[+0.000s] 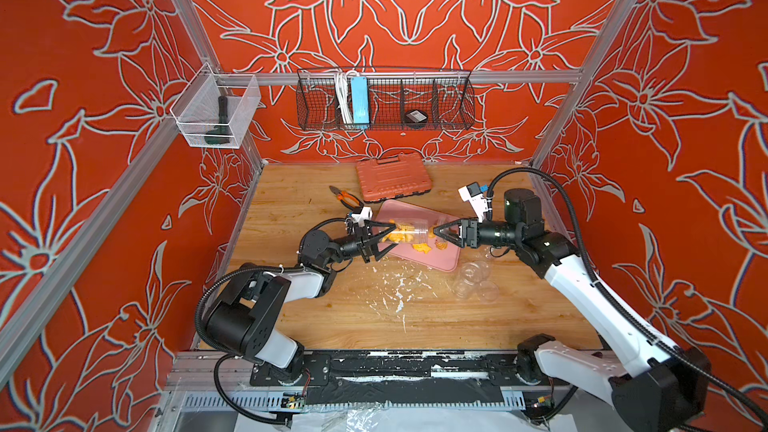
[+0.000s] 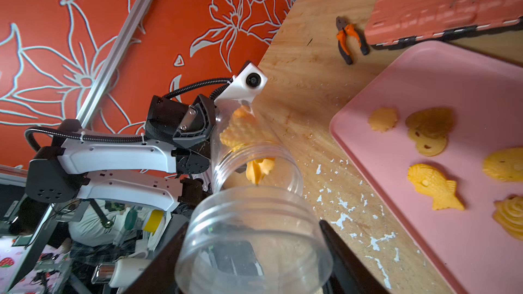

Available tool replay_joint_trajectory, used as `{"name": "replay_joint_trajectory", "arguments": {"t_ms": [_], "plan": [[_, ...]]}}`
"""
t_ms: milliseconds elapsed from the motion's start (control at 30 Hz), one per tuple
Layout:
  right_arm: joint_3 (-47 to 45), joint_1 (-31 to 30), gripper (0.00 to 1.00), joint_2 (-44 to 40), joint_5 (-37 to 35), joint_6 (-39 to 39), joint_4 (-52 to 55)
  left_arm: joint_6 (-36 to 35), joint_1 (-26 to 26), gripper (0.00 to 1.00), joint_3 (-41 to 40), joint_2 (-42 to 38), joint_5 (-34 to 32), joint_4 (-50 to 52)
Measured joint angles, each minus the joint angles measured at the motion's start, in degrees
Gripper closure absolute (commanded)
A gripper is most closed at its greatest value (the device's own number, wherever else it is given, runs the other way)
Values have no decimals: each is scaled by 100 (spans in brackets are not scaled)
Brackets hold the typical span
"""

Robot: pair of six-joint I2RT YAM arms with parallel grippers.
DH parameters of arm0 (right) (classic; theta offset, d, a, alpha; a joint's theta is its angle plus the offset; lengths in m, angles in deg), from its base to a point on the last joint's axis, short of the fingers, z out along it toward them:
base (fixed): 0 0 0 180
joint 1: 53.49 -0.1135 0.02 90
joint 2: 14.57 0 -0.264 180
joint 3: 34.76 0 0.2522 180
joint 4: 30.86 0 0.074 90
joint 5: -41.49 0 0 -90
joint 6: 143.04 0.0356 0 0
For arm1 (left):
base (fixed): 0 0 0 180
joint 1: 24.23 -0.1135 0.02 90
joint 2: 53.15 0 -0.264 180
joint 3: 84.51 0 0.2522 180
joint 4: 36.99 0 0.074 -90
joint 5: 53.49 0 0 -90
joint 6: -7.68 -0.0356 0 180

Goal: Pour the cookies out of the jar
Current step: Unscrew the lid from the jar, then place the lid at the center of the board.

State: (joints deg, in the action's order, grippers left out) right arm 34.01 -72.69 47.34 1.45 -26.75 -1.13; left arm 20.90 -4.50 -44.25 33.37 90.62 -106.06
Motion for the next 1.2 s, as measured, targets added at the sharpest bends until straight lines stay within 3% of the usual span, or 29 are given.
{"name": "replay_joint_trajectory", "arguments": {"t_ms": [567, 933, 1200], "plan": [[136, -94, 47, -146, -306, -31, 1235, 90, -612, 40, 0, -260, 144, 31], [181, -1709, 46, 835, -1453, -208, 2177, 74, -1283, 40, -4, -754, 369, 365], [186, -2452, 46, 1399, -2391, -11, 2216, -13, -1639, 40, -129, -981, 505, 601]]}}
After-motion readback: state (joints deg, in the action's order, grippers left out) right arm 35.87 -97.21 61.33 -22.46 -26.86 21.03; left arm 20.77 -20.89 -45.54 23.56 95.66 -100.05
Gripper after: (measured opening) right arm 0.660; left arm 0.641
